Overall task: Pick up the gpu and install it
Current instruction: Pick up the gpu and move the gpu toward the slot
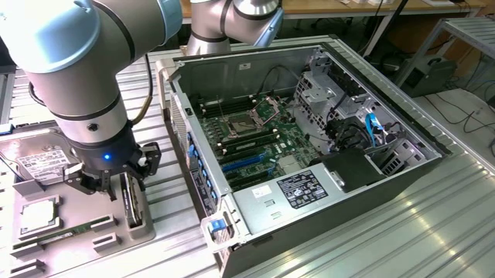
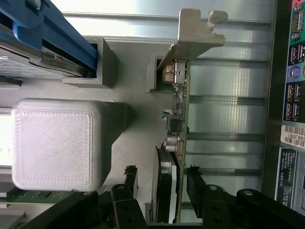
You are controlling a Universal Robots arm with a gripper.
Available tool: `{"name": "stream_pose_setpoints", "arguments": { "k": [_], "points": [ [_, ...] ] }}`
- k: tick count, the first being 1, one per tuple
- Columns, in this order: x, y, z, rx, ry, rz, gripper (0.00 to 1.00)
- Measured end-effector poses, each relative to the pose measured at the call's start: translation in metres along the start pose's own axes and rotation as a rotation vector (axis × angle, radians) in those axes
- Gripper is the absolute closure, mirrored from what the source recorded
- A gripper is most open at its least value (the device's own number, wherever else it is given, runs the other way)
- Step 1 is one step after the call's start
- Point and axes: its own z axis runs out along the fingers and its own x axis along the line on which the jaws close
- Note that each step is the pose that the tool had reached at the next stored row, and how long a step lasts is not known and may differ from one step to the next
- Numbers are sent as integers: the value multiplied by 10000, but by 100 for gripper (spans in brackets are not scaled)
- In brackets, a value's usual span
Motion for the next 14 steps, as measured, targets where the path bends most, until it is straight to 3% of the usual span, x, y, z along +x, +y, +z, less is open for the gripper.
{"name": "stream_pose_setpoints", "arguments": {
  "k": [8, 11, 14],
  "points": [
    [0, 0, 1, -1, -1, 0, 47],
    [0, 0, 1, -1, -1, 0, 61],
    [0, 0, 1, -1, -2, 0, 61]
  ]
}}
